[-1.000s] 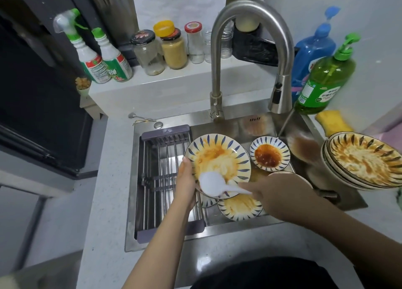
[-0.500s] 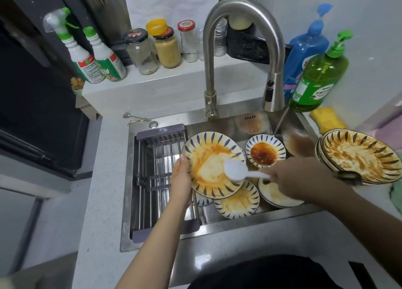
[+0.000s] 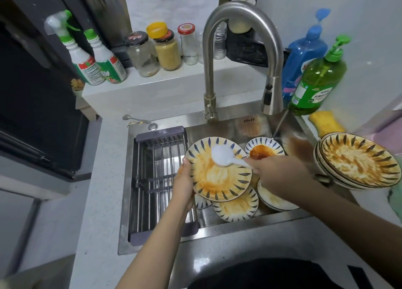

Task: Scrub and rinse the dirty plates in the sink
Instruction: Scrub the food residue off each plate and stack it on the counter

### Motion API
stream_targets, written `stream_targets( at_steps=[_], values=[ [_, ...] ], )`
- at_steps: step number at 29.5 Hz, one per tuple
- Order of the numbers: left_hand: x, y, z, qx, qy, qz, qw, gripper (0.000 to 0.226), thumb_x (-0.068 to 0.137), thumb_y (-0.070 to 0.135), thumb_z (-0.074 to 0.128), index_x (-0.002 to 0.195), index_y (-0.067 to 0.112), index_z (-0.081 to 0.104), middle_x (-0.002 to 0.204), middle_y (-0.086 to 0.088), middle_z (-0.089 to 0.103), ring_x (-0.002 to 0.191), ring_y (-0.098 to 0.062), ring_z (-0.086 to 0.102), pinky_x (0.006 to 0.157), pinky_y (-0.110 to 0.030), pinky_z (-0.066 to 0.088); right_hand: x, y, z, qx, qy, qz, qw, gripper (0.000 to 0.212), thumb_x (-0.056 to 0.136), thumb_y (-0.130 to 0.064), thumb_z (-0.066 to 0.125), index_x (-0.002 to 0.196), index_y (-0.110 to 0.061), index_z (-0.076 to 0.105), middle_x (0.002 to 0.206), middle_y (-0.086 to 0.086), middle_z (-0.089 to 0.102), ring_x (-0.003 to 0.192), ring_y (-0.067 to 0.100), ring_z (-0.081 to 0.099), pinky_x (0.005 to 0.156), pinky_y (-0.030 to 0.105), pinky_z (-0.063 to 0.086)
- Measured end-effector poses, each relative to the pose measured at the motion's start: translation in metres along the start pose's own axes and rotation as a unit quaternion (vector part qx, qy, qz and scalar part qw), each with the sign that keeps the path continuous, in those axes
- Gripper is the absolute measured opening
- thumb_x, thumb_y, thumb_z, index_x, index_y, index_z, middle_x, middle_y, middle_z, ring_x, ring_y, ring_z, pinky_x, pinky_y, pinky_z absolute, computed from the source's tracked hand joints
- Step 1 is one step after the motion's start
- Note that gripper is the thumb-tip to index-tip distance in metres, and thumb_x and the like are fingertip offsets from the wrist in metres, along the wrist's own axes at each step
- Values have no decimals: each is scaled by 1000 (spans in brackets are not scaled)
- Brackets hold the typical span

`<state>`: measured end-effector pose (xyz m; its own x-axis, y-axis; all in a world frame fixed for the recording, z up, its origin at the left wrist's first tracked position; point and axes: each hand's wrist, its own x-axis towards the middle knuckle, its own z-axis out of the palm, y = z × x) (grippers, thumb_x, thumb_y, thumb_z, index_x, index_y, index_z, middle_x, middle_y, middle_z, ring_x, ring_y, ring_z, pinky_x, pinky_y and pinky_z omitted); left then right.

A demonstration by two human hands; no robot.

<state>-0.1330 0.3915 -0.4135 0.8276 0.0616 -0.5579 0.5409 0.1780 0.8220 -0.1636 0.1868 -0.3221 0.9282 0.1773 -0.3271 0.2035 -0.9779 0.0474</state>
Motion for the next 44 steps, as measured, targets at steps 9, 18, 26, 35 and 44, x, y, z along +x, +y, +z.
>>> stream_targets(
  at_steps=[9, 18, 26, 35, 44],
  values=[
    [5, 2, -8, -6, -3, 3, 1000, 40, 100, 48, 34, 115, 21, 60, 109, -6, 69, 99, -21, 67, 85, -39, 56, 0, 17, -14, -49, -76, -2, 996, 42, 98, -22, 37, 134, -42, 45, 74, -10, 53, 60, 5, 50, 47, 17, 39],
    [9, 6, -2, 61, -93, -25, 993, 53, 100, 52, 29, 129, 16, 55, 106, -10, 73, 97, -23, 70, 80, -39, 58, 19, -4, 22, -51, 101, -6, 994, 57, 99, -19, 32, 149, -40, 14, 89, -4, 51, 59, 13, 44, 43, 24, 23],
    [9, 15, -4, 112, -105, -5, 988, 48, 98, 54, 32, 122, 19, 56, 100, -6, 71, 96, -22, 68, 88, -41, 56, 17, -11, 29, -3, 115, -39, 993, 62, 78, -14, 71, 135, -30, 52, 56, -8, 26, 40, 4, 10, 38, 17, 13],
    [10, 17, -5, 162, -91, 40, 982, 31, 100, 49, 31, 97, 35, 58, 88, 10, 70, 87, -7, 66, 75, -26, 54, 14, -6, 17, -39, 105, 19, 994, 57, 97, -17, 35, 148, -38, 20, 89, -4, 56, 55, 11, 40, 43, 24, 22],
    [14, 23, -8, 89, -12, 26, 996, 38, 100, 51, 29, 100, 30, 60, 103, -2, 69, 107, -25, 63, 100, -52, 47, 5, 7, -10, -55, -50, -11, 997, 40, 98, -22, 38, 132, -42, 47, 75, -10, 49, 69, 11, 50, 49, 20, 32]
  ],
)
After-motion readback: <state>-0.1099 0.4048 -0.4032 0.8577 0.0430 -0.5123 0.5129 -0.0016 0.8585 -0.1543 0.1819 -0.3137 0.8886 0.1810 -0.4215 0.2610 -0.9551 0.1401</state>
